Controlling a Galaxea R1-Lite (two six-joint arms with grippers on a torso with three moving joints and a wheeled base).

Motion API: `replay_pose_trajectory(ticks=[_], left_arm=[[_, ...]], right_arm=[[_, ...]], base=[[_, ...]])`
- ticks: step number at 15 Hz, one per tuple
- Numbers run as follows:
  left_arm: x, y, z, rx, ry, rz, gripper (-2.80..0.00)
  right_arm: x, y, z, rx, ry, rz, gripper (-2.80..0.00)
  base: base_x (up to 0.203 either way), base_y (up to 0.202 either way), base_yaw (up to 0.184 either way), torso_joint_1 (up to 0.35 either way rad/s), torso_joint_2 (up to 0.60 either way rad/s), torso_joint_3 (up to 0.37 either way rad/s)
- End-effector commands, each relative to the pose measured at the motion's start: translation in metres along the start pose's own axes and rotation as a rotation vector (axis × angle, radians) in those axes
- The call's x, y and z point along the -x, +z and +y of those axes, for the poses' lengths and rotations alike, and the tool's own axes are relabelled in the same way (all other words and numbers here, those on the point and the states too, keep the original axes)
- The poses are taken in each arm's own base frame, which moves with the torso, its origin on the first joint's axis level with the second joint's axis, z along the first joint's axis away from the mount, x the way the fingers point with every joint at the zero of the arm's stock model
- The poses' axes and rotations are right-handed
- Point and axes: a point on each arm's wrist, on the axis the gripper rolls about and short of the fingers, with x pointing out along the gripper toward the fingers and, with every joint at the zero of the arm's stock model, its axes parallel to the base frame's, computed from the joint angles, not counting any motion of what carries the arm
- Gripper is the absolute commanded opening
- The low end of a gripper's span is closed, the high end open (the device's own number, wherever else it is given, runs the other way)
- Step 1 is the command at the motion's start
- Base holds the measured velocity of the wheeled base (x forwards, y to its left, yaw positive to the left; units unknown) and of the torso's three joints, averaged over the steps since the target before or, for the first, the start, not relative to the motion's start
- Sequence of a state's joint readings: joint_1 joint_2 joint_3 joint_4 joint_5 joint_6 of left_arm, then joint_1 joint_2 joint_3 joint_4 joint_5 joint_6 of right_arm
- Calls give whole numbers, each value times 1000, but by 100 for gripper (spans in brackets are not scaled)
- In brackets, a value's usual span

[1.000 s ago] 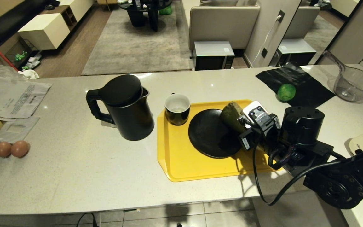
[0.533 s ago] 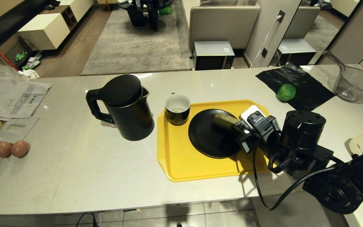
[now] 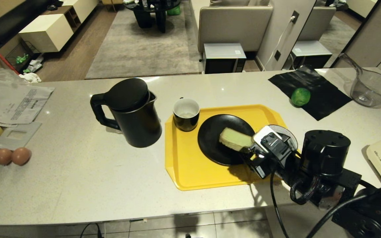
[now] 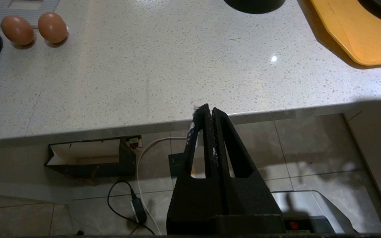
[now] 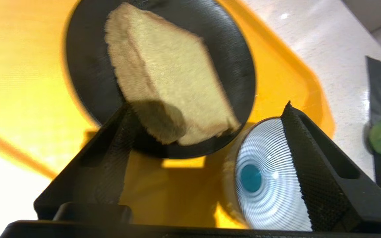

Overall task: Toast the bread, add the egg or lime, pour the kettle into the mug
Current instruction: Put the baked bread on a plate

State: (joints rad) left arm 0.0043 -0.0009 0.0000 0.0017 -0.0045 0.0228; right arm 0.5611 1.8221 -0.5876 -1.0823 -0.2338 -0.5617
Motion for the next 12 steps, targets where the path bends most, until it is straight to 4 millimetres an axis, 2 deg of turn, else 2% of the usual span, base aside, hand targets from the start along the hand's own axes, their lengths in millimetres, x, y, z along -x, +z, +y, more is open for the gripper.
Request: replay_pose_trajectory(ticks=[1, 8, 10, 12], left_arm=[[0, 0, 0, 0, 0, -1, -280], [0, 0, 0, 1, 0, -1, -280], [0, 0, 0, 3, 0, -1, -280], [0, 0, 0, 4, 0, -1, -280]], right_arm=[[9, 2, 6, 10, 24, -9, 0], [-1, 10, 42, 2, 83, -7, 0], [-2, 16, 40, -15, 55, -21, 0], [5, 26, 30, -48, 21, -52, 0]], base=[[0, 0, 0, 0, 0, 0], [0, 0, 0, 0, 0, 0], [0, 0, 0, 0, 0, 0], [0, 0, 0, 0, 0, 0]])
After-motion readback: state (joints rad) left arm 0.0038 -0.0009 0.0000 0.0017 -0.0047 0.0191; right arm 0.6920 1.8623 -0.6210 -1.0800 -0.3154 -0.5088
